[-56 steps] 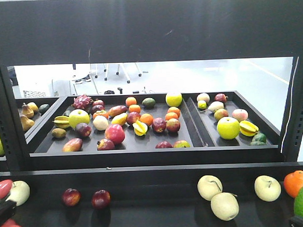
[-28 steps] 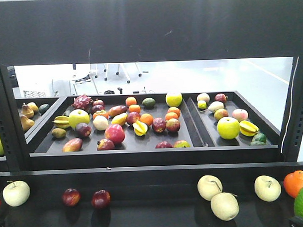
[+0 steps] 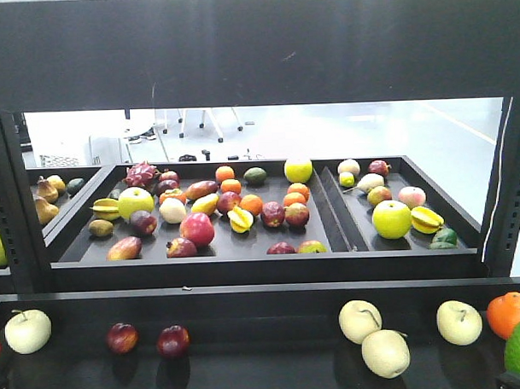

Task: Pick snacks and fruit into basket
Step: 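Lift the strawberries and lime up from the tray with both grippers, then hold both fruits while the base backs away from the display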

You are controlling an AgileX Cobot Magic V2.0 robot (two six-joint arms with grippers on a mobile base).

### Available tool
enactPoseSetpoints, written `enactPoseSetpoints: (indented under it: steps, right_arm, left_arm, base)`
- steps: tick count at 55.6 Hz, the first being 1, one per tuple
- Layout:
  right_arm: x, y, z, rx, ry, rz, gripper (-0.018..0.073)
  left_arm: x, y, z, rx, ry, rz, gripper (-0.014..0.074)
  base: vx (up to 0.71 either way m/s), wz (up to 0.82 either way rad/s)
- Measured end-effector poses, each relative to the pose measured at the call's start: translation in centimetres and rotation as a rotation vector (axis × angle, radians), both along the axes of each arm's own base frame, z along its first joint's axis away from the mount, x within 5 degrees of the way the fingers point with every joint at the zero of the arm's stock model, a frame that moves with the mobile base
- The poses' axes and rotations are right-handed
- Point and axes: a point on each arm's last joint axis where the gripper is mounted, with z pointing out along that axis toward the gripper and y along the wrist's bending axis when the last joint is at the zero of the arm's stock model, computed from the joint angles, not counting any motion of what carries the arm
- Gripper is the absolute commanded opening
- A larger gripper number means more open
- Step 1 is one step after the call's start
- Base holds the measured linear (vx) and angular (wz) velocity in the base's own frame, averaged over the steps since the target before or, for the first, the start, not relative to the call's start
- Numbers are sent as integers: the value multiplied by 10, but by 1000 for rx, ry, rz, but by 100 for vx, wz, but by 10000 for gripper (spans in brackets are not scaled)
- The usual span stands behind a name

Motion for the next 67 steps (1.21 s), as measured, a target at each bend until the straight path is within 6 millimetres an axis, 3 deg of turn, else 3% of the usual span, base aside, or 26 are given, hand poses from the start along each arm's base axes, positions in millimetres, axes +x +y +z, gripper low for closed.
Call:
enactPoseSetpoints:
  steps: [67]
  right_arm:
    - [0, 0, 0, 0, 1, 0, -9]
  left_arm:
    - [0, 0, 0, 0, 0, 0, -6]
  base:
    - [-4, -4]
